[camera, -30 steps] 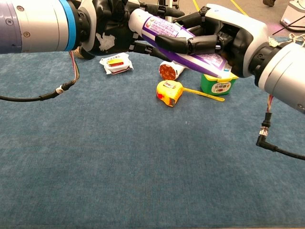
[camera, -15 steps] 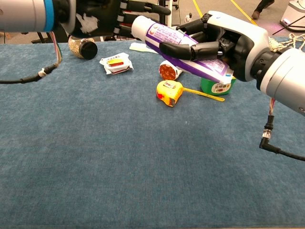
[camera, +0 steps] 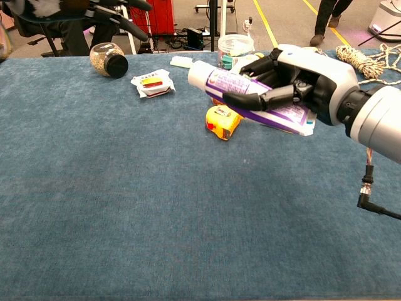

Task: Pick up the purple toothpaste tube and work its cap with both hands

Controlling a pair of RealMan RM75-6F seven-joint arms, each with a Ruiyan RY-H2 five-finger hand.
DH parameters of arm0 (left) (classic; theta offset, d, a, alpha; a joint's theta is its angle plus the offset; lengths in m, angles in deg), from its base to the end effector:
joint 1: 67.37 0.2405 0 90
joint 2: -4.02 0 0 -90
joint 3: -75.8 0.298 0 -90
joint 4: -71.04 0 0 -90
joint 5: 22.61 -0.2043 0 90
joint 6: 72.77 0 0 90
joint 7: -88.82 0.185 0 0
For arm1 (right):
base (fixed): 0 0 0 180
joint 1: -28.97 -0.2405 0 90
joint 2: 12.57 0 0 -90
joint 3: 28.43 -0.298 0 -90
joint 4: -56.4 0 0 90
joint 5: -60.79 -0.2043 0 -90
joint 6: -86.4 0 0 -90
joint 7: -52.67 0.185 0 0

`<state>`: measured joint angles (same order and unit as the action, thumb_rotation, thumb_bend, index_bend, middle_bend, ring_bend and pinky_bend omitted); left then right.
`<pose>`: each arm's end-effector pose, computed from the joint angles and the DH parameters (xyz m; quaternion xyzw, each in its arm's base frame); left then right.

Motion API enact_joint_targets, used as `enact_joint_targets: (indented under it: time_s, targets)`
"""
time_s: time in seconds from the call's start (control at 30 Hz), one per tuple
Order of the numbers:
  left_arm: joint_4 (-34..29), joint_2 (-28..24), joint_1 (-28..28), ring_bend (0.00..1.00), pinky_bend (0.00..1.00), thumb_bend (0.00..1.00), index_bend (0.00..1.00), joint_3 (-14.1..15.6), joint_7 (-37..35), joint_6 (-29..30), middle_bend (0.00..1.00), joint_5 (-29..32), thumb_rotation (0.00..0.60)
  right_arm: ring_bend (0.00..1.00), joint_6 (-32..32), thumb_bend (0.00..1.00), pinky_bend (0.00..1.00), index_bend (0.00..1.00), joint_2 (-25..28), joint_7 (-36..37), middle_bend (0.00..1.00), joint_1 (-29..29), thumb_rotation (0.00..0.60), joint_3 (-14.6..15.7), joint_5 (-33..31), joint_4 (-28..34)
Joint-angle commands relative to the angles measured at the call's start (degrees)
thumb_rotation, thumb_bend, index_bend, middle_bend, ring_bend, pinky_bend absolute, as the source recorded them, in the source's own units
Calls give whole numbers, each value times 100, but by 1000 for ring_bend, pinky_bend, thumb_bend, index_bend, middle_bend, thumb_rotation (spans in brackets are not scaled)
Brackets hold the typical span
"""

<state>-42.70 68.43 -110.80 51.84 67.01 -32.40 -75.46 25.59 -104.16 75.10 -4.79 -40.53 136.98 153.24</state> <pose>-0.0779 0.3870 0.0883 -0.5590 -0.6589 -0.4824 0.1436 -0.1246 -0.3426 -0.0253 0.5298 -0.6175 0.5606 0.1541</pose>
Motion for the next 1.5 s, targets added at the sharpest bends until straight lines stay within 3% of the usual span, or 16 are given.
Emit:
enact_joint_targets:
  time_s: [0.03, 0.47, 0.57, 0.8, 1.07, 1.23, 1.33, 1.5]
  targets:
    - [-69, -163, 142, 30, 243, 98, 73, 169, 203, 177, 97, -240, 0, 1000, 157, 390, 1000, 872, 96, -359, 952, -54, 600, 93, -65, -123]
    - [-251, -680, 569, 30, 243, 98, 75, 562, 602, 705, 97, -882, 0, 1000, 437, 391, 994, 841, 307, -1477, 911, -227, 600, 374, 52, -650]
    - [-294, -837, 727, 30, 243, 98, 76, 698, 711, 875, 97, -1112, 0, 981, 444, 391, 934, 778, 337, -1760, 868, -280, 600, 447, 195, -824]
    - [-314, -1133, 1061, 30, 243, 98, 76, 989, 693, 1088, 97, -1491, 0, 826, 535, 390, 754, 611, 224, -1836, 729, -378, 554, 517, 333, -1142]
    - [-218, -1323, 1242, 30, 243, 98, 76, 1060, 499, 1261, 97, -1637, 0, 566, 577, 391, 477, 236, 131, -1758, 462, -455, 448, 528, 435, -1339]
    - [-129, -1393, 1338, 29, 243, 98, 76, 1093, 312, 1340, 97, -1727, 0, 411, 561, 390, 344, 67, 226, -1632, 286, -468, 265, 504, 478, -1320]
    - [-92, -1417, 1378, 28, 243, 98, 76, 1119, 240, 1367, 97, -1785, 0, 357, 562, 389, 310, 8, 305, -1594, 222, -476, 179, 510, 513, -1270]
    - [-54, -1451, 1444, 28, 243, 98, 76, 1171, 216, 1451, 97, -1886, 0, 346, 422, 388, 304, 3, 384, -1608, 208, -413, 165, 518, 545, -1215]
